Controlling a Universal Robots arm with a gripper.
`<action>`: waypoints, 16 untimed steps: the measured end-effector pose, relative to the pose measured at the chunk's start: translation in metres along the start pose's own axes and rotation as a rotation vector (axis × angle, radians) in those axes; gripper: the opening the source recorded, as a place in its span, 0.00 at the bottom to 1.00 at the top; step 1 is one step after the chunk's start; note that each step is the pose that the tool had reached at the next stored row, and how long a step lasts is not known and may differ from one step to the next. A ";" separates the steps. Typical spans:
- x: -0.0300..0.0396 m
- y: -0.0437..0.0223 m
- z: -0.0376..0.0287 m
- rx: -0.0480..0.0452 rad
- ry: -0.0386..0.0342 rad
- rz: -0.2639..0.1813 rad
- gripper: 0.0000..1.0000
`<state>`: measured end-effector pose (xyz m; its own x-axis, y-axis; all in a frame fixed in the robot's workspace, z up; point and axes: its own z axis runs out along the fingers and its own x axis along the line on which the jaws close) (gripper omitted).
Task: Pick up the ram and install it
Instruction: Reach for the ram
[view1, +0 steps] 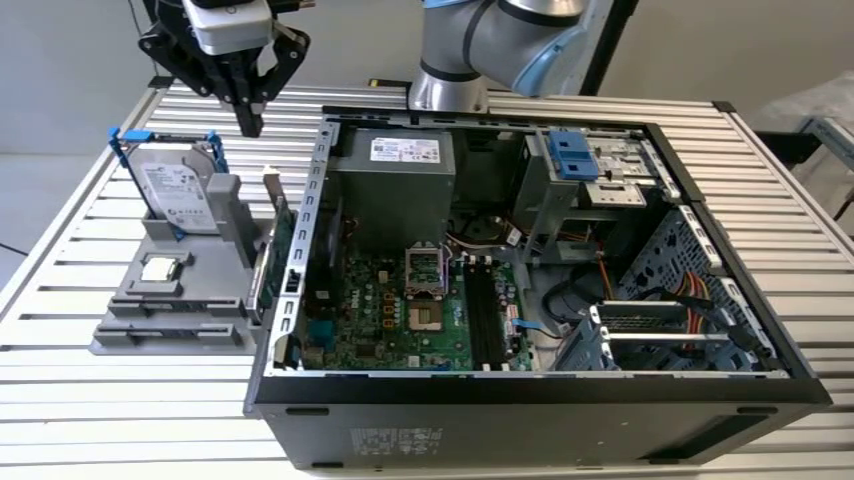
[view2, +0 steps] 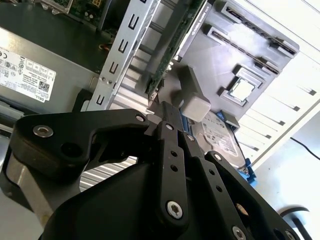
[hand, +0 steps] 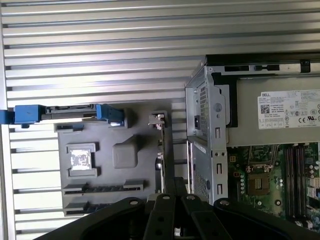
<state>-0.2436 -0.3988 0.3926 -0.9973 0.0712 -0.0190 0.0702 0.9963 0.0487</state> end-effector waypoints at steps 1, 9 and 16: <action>0.0004 0.0000 0.0000 0.0000 0.0000 0.000 0.00; 0.0044 -0.0003 -0.0001 0.0000 0.0000 0.000 0.00; 0.0083 -0.0006 -0.0002 0.0000 -0.0001 0.000 0.00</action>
<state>-0.2519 -0.3988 0.3926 -0.9973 0.0712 -0.0190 0.0702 0.9963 0.0488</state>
